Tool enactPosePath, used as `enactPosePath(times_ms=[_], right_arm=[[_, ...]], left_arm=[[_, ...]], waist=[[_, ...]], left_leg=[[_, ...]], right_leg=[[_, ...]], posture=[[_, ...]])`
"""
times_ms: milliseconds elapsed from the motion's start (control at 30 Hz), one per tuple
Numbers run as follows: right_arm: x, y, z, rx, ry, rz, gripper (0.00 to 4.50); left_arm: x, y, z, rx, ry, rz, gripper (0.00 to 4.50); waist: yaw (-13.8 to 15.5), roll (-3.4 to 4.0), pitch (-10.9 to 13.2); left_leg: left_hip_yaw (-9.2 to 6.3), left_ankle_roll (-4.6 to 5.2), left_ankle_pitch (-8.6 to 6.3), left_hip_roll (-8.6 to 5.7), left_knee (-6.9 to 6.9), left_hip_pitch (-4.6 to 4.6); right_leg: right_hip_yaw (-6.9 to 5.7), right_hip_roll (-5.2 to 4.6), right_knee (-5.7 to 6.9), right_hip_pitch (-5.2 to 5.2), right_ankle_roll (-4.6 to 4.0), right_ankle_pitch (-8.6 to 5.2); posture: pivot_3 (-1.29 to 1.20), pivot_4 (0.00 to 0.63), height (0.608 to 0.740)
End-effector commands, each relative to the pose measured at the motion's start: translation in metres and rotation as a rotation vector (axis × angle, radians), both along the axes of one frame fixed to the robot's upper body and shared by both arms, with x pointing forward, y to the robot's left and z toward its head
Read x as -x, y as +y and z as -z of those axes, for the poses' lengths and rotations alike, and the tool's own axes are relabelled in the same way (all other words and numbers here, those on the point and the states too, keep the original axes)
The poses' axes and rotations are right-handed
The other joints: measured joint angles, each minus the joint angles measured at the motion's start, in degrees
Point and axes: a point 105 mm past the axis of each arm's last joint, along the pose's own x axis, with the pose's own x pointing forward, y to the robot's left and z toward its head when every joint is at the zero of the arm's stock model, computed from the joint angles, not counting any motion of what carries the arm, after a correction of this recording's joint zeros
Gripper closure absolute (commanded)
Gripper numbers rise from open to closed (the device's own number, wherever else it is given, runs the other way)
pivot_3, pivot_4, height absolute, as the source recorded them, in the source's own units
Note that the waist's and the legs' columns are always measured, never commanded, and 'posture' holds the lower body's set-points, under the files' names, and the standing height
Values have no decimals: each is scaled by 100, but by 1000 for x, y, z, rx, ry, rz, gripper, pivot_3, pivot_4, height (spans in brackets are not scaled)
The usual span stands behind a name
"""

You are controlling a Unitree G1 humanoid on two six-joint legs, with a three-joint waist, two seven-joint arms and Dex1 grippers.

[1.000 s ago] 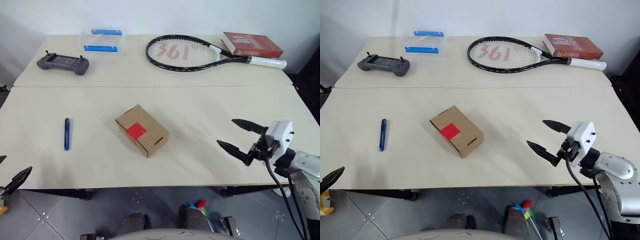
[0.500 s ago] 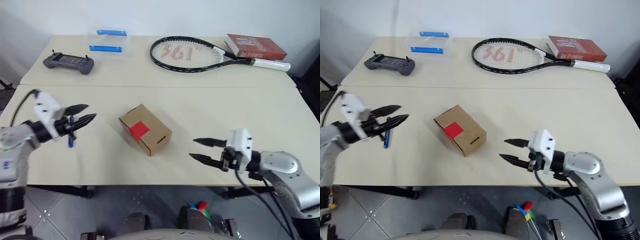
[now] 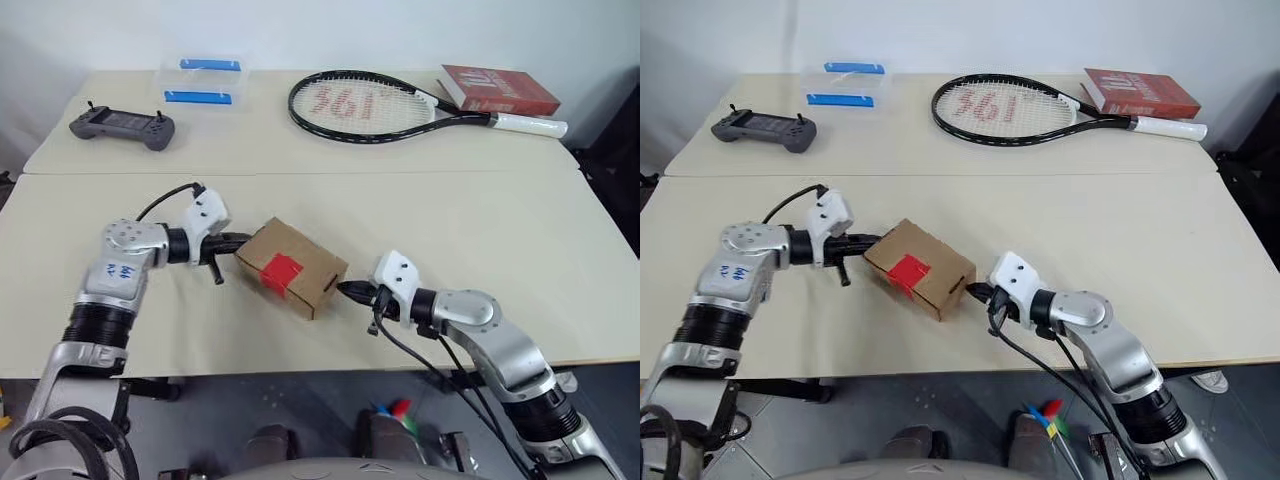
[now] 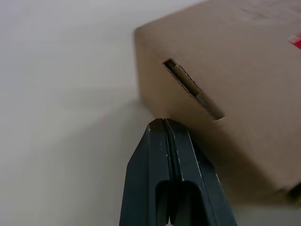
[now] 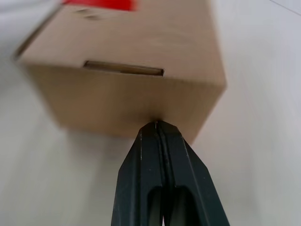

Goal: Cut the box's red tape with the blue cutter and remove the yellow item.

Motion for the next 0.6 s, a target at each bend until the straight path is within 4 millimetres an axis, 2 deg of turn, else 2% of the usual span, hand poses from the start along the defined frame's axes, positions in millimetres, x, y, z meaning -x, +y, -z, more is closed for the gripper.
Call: enactPosePath(times_ms=[33, 267, 333, 433, 500, 600], right_arm=[[-10, -9, -18, -15, -55, 27, 4460], [-48, -51, -23, 57, -99, 176, 4460], [-60, -72, -23, 122, -136, 234, 4460], [-67, -107, -38, 155, -168, 307, 4460], [-50, -118, -39, 162, -105, 240, 4460], [-16, -116, -19, 205, 61, 108, 4460]], left_arm=[[32, -21, 6, 16, 158, 140, 4500], [63, -63, 8, 106, 222, 212, 4500], [74, -63, 7, 100, 255, 232, 4500], [69, -47, -18, 161, 222, 188, 4500], [59, -32, -42, 210, 191, 155, 4500], [30, -27, -61, 266, 98, 64, 4500]], waist=[[8, 0, 0], [37, -1, 1], [13, 0, 1], [12, 7, 6], [22, 11, 10], [99, 12, 10]], left_leg=[[0, 0, 0, 1, 1, -1], [-42, 0, 0, 8, 11, -2], [-46, 0, 0, 4, 10, -1], [-46, -3, -1, 8, 7, 0], [-46, -3, -1, 10, 8, 0], [-48, -4, -1, 10, 12, 0]], right_leg=[[1, 0, -1, 0, -1, 0], [14, 0, -3, 6, -1, 0], [15, 4, -1, 4, -1, 0], [15, 8, -1, 1, -6, -3], [15, 8, 0, 0, -8, -4], [3, 10, -4, 11, -8, -4]], posture=[[0, 150, 740], [0, 150, 740], [0, 150, 740], [0, 150, 740], [0, 150, 740], [0, 150, 740]])
